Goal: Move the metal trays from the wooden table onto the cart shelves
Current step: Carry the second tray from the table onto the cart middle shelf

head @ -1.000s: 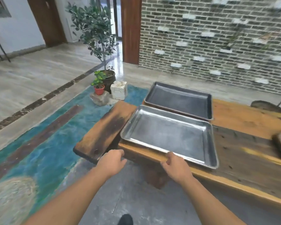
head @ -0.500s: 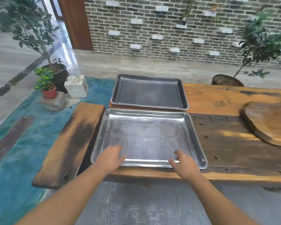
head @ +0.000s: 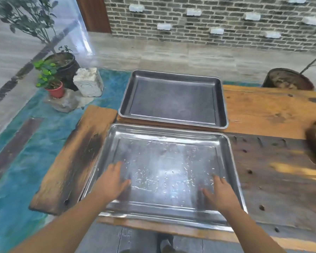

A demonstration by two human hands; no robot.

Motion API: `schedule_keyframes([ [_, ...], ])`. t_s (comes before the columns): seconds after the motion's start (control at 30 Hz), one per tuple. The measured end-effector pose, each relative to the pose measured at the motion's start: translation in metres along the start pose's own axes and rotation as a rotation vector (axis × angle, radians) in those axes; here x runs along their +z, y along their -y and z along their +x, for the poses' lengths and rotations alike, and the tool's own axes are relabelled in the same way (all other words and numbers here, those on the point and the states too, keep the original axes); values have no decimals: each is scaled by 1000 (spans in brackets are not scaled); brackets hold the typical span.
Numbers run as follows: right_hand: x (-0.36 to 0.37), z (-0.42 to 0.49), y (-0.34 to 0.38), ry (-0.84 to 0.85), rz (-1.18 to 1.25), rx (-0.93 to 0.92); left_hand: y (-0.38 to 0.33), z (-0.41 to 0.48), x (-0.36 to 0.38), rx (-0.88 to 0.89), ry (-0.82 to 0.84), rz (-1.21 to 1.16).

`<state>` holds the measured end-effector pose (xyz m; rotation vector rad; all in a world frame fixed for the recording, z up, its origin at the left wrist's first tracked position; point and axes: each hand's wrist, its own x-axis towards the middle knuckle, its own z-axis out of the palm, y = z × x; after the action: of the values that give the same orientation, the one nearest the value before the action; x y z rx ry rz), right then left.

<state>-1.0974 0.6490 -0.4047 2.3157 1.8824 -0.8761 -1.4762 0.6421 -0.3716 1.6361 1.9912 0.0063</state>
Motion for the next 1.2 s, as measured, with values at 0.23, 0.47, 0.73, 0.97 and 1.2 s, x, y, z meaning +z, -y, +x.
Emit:
schedule_keyframes([
  [0.23, -18, 57, -37, -123, -118, 61, 6, 36, -5, -178, -30, 116],
  [0.47, -16, 75, -50, -98, 56, 147, 30, 60, 6, -340, -87, 88],
  [0.73, 8, 72, -60, -133, -88, 196, 53, 85, 20, -424, -72, -77],
  [0.97, 19, 79, -67, -142, -271, 214, 66, 85, 42, -337, -180, 188],
  [1.2, 21, 77, -66, -150, -304, 235, 72, 87, 49, -334, -205, 276],
])
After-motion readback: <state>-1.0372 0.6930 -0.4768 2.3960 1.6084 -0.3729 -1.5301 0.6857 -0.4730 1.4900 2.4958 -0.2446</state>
